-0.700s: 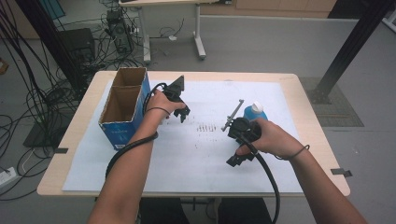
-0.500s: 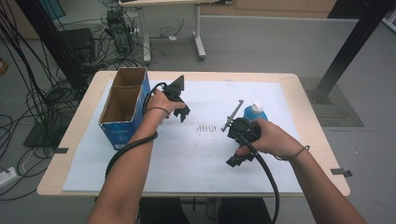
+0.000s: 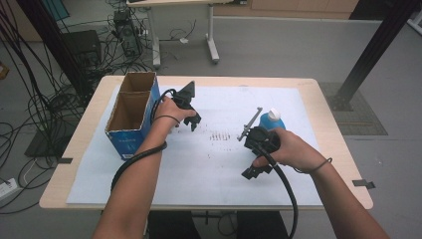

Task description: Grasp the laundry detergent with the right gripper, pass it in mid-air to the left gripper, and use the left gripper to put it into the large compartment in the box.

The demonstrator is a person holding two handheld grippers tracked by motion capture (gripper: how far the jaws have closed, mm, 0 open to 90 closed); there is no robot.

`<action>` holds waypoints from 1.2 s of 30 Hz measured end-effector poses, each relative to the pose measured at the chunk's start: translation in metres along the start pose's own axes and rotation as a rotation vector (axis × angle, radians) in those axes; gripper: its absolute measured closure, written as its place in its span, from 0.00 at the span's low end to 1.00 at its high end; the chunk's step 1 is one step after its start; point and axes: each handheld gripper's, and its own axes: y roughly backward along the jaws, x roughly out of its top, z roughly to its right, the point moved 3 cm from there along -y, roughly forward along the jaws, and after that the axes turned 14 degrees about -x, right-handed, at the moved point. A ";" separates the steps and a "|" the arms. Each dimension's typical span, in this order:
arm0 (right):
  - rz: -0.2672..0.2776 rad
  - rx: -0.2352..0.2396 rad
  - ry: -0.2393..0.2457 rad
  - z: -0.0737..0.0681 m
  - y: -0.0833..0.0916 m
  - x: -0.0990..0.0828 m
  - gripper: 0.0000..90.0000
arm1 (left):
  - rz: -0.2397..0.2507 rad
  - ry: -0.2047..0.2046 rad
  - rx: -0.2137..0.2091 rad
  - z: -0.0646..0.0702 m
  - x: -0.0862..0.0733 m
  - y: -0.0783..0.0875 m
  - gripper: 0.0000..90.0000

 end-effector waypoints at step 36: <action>-0.017 0.001 -0.167 0.022 -0.006 -0.067 0.13 | 0.005 -0.006 -0.010 0.002 -0.001 0.003 0.11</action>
